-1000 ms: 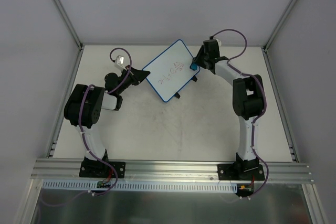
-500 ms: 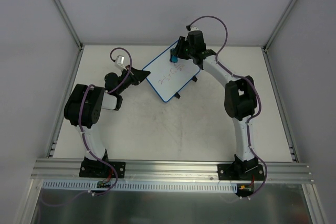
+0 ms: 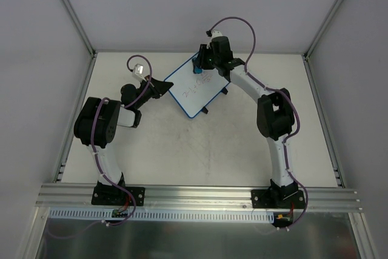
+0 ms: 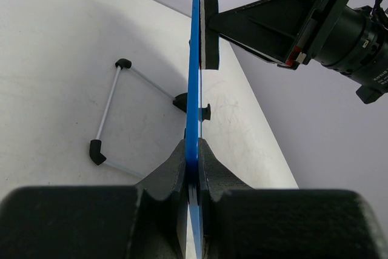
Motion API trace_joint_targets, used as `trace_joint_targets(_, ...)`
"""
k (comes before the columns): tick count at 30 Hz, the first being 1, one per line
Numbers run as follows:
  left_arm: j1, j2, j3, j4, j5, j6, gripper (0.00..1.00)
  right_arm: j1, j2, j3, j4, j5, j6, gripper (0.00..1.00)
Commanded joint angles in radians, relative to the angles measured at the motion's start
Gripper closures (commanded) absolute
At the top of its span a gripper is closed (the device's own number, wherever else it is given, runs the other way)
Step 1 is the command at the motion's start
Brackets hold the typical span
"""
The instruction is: Erase the whiteboard
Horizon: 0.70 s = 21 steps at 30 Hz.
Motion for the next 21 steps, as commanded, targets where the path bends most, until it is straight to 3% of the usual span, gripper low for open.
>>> trace_joint_targets(1,-0.027,0.005,0.003,0.266,0.094,0.076,1.00,0.037,-0.004,-0.018,-0.006,-0.004,0.003,1.00)
trace_joint_targets(11,-0.027,-0.001,-0.001,0.266,0.094,0.078,1.00,-0.014,-0.080,-0.217,0.002,0.178,0.124,1.00)
trace_joint_targets(21,-0.027,-0.005,-0.007,0.266,0.094,0.079,1.00,-0.126,-0.122,-0.386,0.031,0.156,0.270,1.00)
